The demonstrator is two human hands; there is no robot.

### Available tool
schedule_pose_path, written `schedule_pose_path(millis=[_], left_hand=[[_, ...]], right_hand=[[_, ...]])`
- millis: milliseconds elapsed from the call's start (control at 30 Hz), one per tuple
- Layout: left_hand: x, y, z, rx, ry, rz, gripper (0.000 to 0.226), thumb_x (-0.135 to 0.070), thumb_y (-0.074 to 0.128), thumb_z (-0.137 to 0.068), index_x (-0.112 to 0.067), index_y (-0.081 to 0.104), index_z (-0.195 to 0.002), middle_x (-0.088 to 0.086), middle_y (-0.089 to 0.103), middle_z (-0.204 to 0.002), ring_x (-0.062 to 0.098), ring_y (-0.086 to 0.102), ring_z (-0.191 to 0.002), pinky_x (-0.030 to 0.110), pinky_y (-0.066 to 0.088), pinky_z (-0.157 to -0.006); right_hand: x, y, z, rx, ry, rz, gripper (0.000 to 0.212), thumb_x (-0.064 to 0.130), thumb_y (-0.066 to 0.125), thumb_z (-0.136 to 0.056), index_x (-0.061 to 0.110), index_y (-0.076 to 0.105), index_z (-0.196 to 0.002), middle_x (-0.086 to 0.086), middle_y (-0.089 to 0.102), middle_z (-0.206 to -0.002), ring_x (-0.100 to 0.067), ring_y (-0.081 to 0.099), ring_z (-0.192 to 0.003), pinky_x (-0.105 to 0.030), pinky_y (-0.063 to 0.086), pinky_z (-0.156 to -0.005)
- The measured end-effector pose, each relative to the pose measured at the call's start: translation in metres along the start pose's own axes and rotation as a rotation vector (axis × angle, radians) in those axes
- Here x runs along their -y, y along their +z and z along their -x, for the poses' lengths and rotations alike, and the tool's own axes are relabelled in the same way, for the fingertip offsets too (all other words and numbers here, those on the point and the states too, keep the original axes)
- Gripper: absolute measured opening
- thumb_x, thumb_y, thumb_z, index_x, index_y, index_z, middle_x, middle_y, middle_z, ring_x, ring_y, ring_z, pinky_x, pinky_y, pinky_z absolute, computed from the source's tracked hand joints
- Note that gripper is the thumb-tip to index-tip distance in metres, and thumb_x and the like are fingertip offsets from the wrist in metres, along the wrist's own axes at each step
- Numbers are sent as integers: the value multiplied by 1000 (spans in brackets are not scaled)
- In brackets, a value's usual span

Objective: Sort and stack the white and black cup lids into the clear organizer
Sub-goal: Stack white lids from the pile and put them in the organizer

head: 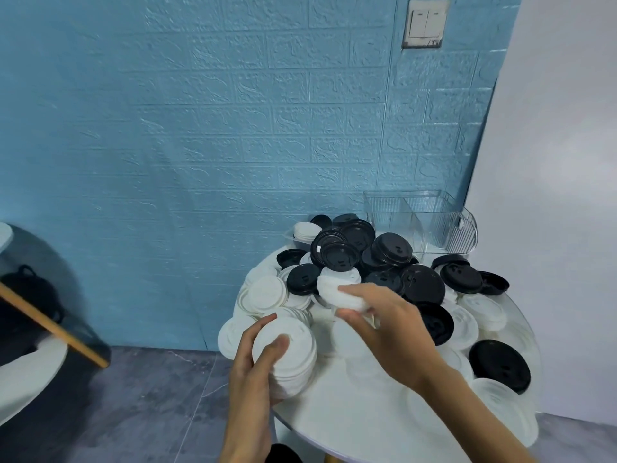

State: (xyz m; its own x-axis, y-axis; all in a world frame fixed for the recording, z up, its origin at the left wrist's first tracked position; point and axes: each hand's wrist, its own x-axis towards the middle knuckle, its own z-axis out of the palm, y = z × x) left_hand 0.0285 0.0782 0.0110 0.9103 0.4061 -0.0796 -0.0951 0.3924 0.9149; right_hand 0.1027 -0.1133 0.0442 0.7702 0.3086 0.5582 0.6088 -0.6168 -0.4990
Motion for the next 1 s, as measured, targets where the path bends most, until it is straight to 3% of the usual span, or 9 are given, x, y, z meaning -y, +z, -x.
schedule_pose_path(millis=[67, 133, 267, 433, 500, 633, 700, 867, 1000], left_hand=[[1, 2, 0, 3, 4, -13, 34, -22, 75, -80, -41, 76, -108, -12, 76, -112, 10, 68, -99, 44, 52, -86], [-1, 4, 2, 8, 9, -29, 40, -33, 78, -71, -41, 75, -111, -14, 76, -113, 11, 67, -106, 51, 52, -97], [-2, 8, 6, 24, 21, -97, 56, -54, 84, -64, -43, 72, -118, -18, 73, -120, 15, 63, -123, 60, 47, -106], [0, 15, 13, 55, -30, -105, 74, -96, 54, -59, -49, 72, -114, -15, 75, -119, 14, 68, -117, 58, 55, -96], [0, 16, 15, 78, -15, -145, 75, -92, 57, -61, -46, 70, -119, -14, 75, -119, 13, 70, -114, 56, 59, -92], [1, 14, 16, 87, 27, -202, 68, -75, 69, -56, -45, 68, -118, -14, 76, -110, 2, 72, -96, 31, 57, -64], [2, 12, 15, 86, 18, -209, 66, -69, 69, -55, -46, 68, -117, -12, 76, -108, 5, 72, -93, 27, 54, -60], [3, 7, 9, 81, -53, -217, 45, -54, 63, -66, -50, 68, -110, -15, 76, -102, 15, 68, -104, 33, 53, -67], [6, 6, 7, 70, -105, -181, 50, -56, 68, -57, -48, 70, -106, -13, 77, -101, 17, 70, -106, 40, 52, -77]], right_hand=[[11, -7, 1, -118, 70, -91, 32, 71, 50, -89, 42, 51, -104, 31, 60, -80, -4, 59, -70, -11, 45, -61], [22, -12, 3, -159, 125, -322, 25, 60, 58, -89, 40, 51, -102, 17, 66, -80, -13, 62, -61, -20, 50, -50], [39, -12, 7, 79, 279, -958, 28, 29, 68, -93, 35, 53, -116, -11, 74, -86, -37, 72, -58, -25, 42, -33], [42, 4, 11, 245, 448, -819, 13, 30, 67, -97, 32, 67, -110, 1, 68, -83, -23, 58, -45, -23, 33, -34], [42, 10, 13, 233, 432, -698, 11, 36, 69, -94, 36, 71, -105, 7, 62, -80, -14, 54, -46, -21, 37, -39], [42, 18, 15, 204, 330, -530, 12, 41, 69, -93, 45, 72, -104, 25, 60, -91, 3, 54, -69, -13, 41, -66], [41, 19, 16, 223, 306, -518, 14, 44, 68, -93, 48, 71, -105, 28, 59, -97, 7, 54, -73, -9, 42, -65], [39, 21, 17, 308, 346, -644, 32, 63, 63, -81, 49, 68, -109, 18, 63, -103, -1, 52, -55, -22, 45, -44], [35, 27, 18, 330, 344, -637, 35, 66, 58, -84, 47, 67, -111, 17, 64, -107, -2, 58, -65, -21, 49, -53]])
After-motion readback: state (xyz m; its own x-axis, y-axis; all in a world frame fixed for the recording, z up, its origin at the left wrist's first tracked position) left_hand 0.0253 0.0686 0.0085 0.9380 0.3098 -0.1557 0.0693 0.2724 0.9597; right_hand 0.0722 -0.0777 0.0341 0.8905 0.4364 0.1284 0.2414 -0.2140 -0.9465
